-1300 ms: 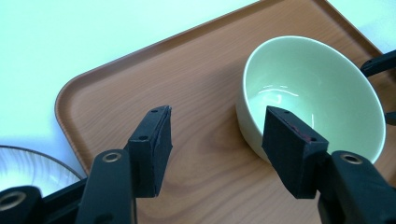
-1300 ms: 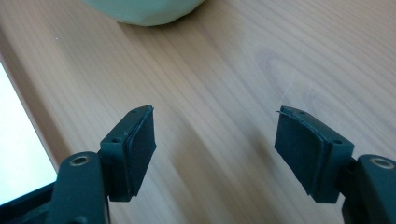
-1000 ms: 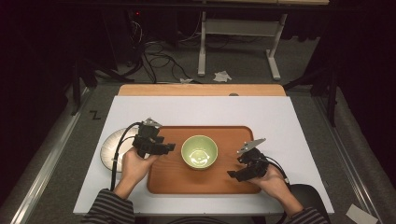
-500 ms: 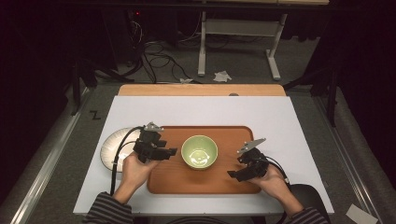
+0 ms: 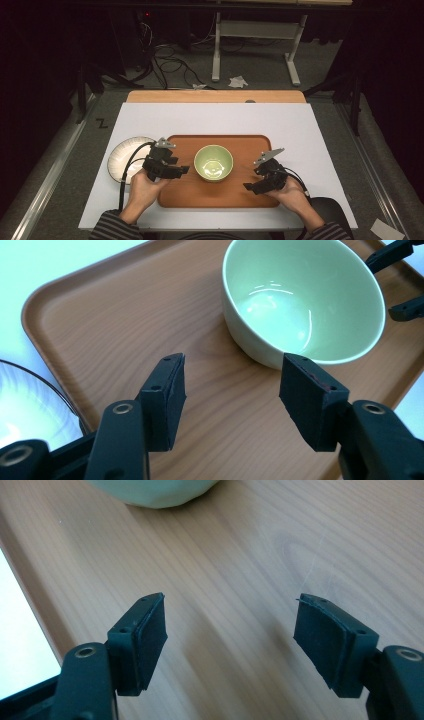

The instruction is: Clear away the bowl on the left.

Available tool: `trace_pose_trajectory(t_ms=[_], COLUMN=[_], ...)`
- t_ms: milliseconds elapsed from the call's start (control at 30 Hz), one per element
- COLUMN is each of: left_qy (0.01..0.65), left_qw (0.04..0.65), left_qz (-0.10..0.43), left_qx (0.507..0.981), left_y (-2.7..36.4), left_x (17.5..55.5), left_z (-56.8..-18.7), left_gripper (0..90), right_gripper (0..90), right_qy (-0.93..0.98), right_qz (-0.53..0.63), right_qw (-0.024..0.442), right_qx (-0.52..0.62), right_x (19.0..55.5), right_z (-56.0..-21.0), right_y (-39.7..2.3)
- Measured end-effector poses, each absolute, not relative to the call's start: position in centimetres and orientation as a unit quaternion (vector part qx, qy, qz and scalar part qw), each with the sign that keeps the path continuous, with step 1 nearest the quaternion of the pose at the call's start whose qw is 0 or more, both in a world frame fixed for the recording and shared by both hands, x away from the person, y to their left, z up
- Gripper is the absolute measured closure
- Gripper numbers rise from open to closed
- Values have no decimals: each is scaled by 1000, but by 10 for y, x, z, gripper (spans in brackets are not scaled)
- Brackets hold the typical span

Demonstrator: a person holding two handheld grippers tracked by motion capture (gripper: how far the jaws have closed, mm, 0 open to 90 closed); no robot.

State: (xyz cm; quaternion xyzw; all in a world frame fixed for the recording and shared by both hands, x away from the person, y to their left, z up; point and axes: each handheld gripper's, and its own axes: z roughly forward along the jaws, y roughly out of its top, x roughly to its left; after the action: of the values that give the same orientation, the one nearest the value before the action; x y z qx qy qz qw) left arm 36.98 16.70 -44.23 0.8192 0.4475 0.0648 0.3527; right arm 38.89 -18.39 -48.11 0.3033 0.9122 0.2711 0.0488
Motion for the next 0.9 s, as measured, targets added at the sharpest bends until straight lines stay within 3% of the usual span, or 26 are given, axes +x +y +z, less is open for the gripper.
trace_pose_trajectory(t_ms=[900], left_qy=[463], left_qw=[336], left_qz=[49], left_qx=[819], left_y=[169], left_x=[368], left_z=[-457], left_gripper=[427], right_gripper=[306], right_qy=[911], right_qz=[273], right_qw=[50], right_qx=[304], right_x=[389], right_z=[-481], right_y=[-184])
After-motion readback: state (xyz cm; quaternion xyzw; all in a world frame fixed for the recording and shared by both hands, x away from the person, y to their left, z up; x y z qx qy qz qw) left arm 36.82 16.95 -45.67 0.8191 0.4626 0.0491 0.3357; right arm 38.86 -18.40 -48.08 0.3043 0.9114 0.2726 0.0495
